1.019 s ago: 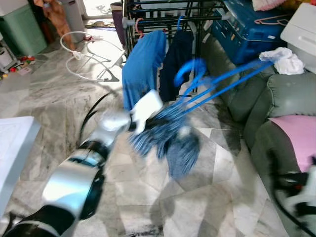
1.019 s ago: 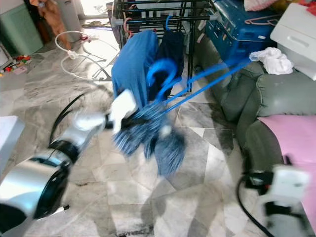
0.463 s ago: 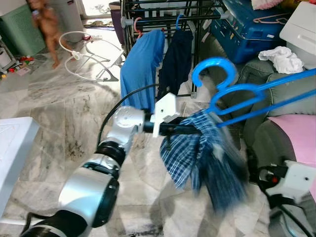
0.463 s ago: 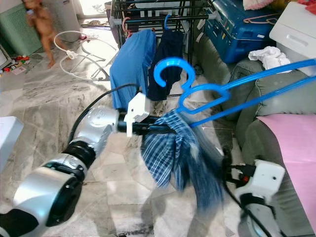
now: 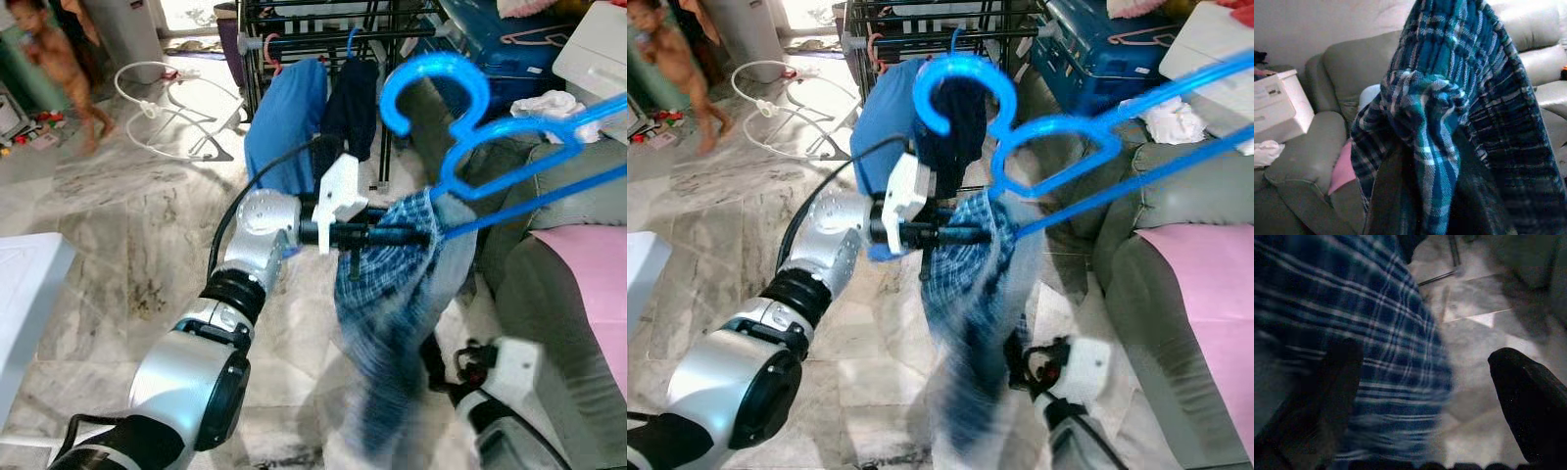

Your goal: Hang hanger

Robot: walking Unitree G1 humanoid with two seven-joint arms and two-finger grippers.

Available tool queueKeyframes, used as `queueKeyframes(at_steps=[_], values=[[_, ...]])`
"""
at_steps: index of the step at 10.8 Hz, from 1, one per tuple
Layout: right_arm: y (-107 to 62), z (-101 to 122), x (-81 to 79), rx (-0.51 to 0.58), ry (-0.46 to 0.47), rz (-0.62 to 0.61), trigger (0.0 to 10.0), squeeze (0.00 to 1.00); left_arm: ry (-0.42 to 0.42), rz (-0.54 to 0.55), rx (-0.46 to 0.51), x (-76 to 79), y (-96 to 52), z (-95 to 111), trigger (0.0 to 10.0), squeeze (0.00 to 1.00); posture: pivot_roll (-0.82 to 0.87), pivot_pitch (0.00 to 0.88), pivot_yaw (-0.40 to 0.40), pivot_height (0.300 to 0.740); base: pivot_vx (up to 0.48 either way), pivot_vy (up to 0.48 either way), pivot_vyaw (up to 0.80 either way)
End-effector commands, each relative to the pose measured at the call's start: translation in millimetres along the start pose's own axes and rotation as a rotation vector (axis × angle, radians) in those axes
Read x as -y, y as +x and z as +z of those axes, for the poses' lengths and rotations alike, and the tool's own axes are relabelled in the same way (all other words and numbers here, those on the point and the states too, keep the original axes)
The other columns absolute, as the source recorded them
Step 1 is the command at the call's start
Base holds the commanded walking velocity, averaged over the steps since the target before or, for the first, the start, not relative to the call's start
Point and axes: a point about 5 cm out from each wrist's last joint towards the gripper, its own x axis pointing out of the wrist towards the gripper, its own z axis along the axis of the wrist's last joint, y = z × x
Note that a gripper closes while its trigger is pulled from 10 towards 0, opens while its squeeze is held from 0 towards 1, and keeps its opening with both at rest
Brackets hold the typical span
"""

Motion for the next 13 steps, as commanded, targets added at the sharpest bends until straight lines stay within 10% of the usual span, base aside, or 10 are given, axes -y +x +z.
queueKeyframes(at_steps=[1, 3, 7, 13], values=[[0.4, 12.9, 13.3, 0.07, -0.048, -0.099, 10.0, 0.29, 0.04, -0.005, -0.003, -2.7, 0.2, 6.0, 0.0, 0.0, -0.05, 0.088, 0.011, 0.74, 0.0, 0.0, 0.0], [-8.0, 51.9, 27.0, 0.292, -0.224, -0.253, 10.0, 0.28, 0.063, 0.064, -0.075, -1.3, -4.1, -5.1, 0.0, 0.0, -0.05, 0.087, 0.012, 0.74, 0.0, 0.0, 0.0], [-25.7, 34.0, -30.2, 0.222, -0.184, 0.121, 10.0, 0.26, 0.085, 0.208, -0.103, -7.5, 0.9, -9.1, 0.0, 0.0, -0.08, 0.086, 0.02, 0.74, 0.0, 0.0, 0.0], [-15.2, 23.3, 8.8, 0.161, -0.182, -0.023, 10.0, 0.26, 0.12, 0.058, 0.083, -13.7, 7.7, 29.3, 0.0, 0.0, -0.04, 0.081, 0.018, 0.74, 0.0, 0.0, 0.0]])
